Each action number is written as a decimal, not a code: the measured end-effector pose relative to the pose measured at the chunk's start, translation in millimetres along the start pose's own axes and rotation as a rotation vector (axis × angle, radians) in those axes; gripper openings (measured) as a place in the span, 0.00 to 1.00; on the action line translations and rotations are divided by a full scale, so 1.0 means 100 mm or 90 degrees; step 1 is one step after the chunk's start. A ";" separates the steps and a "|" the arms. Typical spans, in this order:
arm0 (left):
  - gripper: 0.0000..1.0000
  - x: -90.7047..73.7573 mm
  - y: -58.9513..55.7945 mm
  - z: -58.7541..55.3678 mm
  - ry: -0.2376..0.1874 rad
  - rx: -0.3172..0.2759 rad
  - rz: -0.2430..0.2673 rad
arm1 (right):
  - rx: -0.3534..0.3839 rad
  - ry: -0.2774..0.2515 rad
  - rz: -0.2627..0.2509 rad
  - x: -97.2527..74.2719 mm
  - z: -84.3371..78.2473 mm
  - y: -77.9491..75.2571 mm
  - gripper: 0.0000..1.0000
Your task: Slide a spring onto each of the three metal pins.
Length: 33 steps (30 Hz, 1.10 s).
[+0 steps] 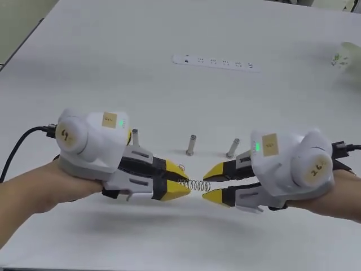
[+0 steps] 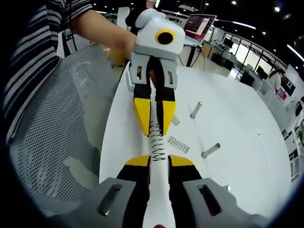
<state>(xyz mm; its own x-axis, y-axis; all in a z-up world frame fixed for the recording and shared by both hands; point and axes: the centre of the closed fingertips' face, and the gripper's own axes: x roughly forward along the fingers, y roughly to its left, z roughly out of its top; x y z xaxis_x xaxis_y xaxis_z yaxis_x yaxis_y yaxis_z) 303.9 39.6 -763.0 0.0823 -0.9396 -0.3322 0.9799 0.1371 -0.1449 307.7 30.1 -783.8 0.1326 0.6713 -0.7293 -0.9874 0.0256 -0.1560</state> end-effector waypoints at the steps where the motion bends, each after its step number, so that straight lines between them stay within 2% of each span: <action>1: 0.02 0.00 0.00 0.00 0.000 -0.001 0.000 | -0.003 -0.005 -0.002 0.00 0.01 -0.01 0.09; 14: 0.02 0.01 -0.01 -0.01 0.000 -0.008 -0.005 | -0.008 0.003 0.006 -0.02 0.02 0.03 0.08; 22: 0.02 0.01 0.02 -0.06 0.012 0.001 0.003 | -0.038 -0.008 0.003 -0.12 0.19 0.00 0.07; 30: 0.02 0.01 0.03 -0.08 0.021 0.014 0.007 | -0.074 -0.020 0.009 -0.15 0.36 0.02 0.07; 33: 0.02 0.02 0.03 -0.08 0.023 0.016 0.007 | -0.063 -0.043 0.018 -0.16 0.45 0.03 0.07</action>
<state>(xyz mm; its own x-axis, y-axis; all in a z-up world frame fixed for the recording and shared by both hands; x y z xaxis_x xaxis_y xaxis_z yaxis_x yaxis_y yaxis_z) 305.0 40.9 -771.7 0.0865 -0.9262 -0.3670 0.9834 0.1384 -0.1176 298.5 52.9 -742.5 0.0963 0.7188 -0.6885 -0.9769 -0.0643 -0.2037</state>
